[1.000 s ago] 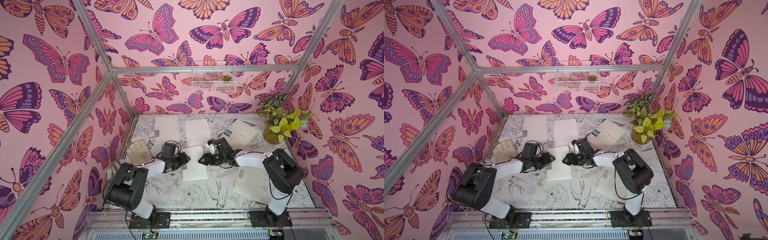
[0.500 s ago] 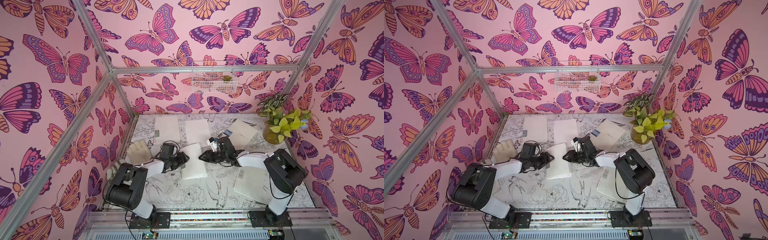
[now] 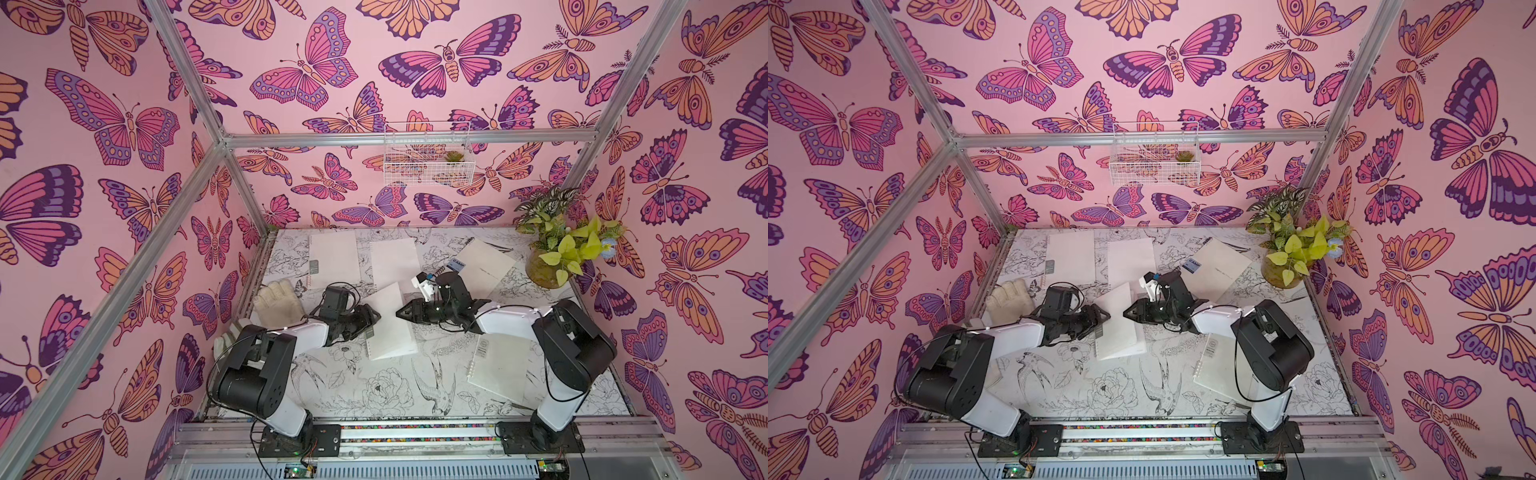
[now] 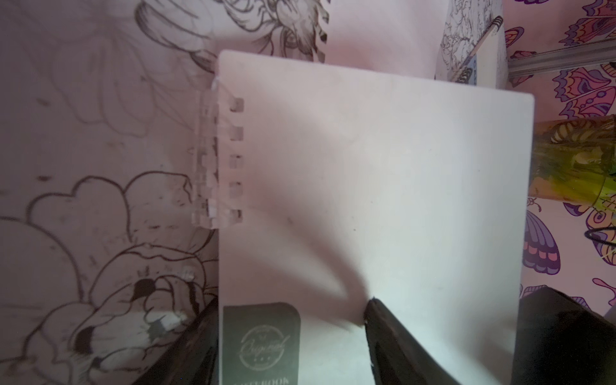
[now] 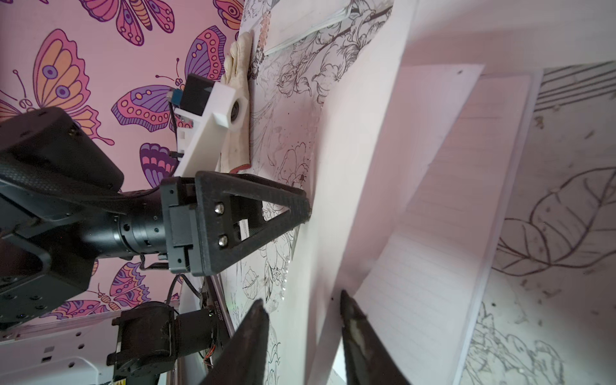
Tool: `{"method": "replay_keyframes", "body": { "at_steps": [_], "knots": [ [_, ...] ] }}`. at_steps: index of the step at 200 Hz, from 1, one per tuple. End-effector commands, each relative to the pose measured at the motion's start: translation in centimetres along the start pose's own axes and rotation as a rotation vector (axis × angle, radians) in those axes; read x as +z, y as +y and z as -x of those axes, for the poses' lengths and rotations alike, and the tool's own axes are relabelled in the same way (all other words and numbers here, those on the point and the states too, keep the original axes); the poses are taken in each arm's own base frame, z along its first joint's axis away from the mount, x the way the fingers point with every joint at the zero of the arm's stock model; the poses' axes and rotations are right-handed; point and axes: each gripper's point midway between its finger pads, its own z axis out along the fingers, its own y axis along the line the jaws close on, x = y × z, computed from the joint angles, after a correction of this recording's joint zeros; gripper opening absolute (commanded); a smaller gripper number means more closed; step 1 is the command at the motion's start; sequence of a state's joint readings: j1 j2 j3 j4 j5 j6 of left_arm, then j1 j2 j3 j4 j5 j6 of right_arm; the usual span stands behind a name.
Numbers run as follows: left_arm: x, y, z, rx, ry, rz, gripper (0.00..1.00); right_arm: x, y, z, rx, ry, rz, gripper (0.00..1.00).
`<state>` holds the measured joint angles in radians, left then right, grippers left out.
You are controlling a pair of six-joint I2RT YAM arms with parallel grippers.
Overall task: Tear off pages from different notebooks
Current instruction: Open the notebook at the center of the board.
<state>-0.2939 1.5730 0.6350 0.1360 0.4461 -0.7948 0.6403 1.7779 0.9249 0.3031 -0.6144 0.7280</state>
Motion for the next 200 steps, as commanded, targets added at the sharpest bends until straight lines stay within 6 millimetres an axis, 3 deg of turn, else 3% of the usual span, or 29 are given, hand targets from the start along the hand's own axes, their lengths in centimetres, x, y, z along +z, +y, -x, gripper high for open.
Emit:
{"method": "replay_keyframes", "body": {
  "at_steps": [1, 24, 56, 73, 94, 103, 106, 111, 156, 200],
  "knots": [
    [0.6, 1.0, -1.4, -0.037, 0.052, 0.007, 0.69, 0.1, 1.7, 0.0, -0.051, 0.01, 0.036, 0.32],
    [0.8, 0.3, -1.3, -0.045, 0.059, -0.032, 0.71, 0.6, 2.5, -0.3, -0.1, 0.035, 0.007, 0.38],
    [0.9, 0.8, -1.5, -0.076, 0.055, -0.039, 0.74, 1.0, 3.1, -0.6, -0.143, 0.054, -0.044, 0.4],
    [0.9, 1.0, -1.6, -0.097, 0.055, -0.057, 0.75, 0.9, 2.6, -0.6, -0.142, 0.055, -0.082, 0.32],
    [0.5, 1.7, -1.5, -0.115, 0.046, -0.059, 0.82, 0.4, 1.7, -0.5, -0.147, 0.057, -0.148, 0.18],
    [0.2, 2.0, -1.4, -0.12, 0.034, -0.055, 0.87, 0.2, 1.6, -0.5, -0.152, 0.06, -0.167, 0.07],
    [0.1, 2.2, -1.3, -0.124, 0.031, -0.055, 0.98, 0.1, 1.5, -0.4, -0.153, 0.059, -0.173, 0.05],
    [-0.1, 2.3, -1.2, -0.129, 0.023, -0.054, 1.0, 0.0, 1.2, -0.6, -0.153, 0.067, -0.191, 0.0],
    [-2.5, 2.1, 1.0, -0.147, -0.078, -0.047, 1.0, -1.8, 0.6, -0.7, -0.225, 0.115, -0.35, 0.0],
    [-5.7, -1.3, 4.0, -0.121, -0.209, -0.1, 1.0, -1.8, 1.9, -1.1, -0.354, 0.155, -0.51, 0.04]
  ]
}}
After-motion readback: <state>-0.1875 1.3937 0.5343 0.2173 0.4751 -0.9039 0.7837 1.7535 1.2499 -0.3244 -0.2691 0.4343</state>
